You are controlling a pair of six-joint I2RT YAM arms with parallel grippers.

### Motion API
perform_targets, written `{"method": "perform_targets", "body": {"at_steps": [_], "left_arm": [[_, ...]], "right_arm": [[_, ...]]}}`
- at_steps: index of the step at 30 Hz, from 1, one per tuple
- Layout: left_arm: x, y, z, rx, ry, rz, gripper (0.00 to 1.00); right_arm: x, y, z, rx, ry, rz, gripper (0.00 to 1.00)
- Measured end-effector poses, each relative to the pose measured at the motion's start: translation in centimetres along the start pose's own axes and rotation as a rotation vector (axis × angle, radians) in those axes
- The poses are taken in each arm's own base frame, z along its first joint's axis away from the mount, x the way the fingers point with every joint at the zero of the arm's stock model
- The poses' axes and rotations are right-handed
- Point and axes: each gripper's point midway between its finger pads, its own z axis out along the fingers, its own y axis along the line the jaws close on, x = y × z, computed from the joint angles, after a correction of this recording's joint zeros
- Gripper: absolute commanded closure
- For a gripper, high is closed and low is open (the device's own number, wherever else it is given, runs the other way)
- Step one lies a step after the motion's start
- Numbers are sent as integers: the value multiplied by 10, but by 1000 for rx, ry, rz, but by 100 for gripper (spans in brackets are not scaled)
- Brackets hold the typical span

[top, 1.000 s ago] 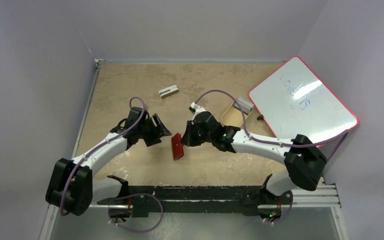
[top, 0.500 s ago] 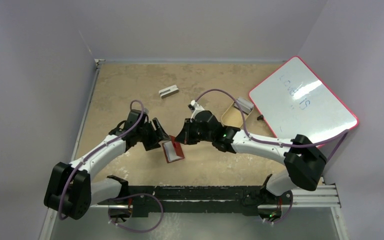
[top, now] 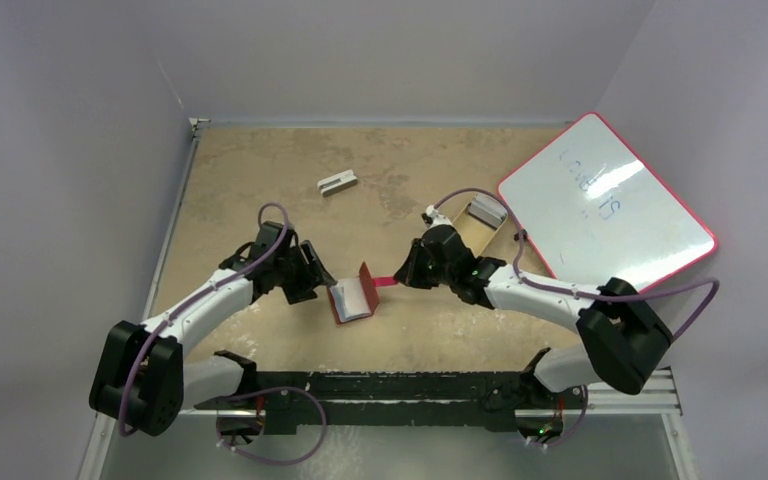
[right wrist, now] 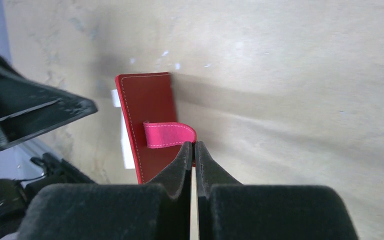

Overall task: Put the credit cards into the card holder
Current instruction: Open the card holder at the center of the board.

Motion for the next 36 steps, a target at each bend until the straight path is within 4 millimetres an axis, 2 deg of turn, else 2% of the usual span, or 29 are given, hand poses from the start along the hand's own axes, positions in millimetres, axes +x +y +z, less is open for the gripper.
{"method": "perform_targets", "body": {"at_steps": [3, 12, 16, 20, 28, 36], "left_arm": [[1, -5, 2, 32, 2, 1, 46], [19, 9, 17, 33, 62, -26, 50], [20, 10, 17, 37, 62, -34, 58], [18, 8, 17, 46, 54, -34, 60], [24, 14, 20, 52, 54, -46, 61], [25, 4, 29, 119, 69, -69, 63]], "right_arm": [[-1, -18, -1, 46, -7, 9, 100], [2, -32, -1, 77, 0, 10, 100], [7, -45, -1, 108, 7, 17, 100], [9, -54, 0, 134, 6, 21, 100], [13, -59, 1, 146, 16, 22, 100], [14, -60, 1, 147, 17, 22, 100]]}}
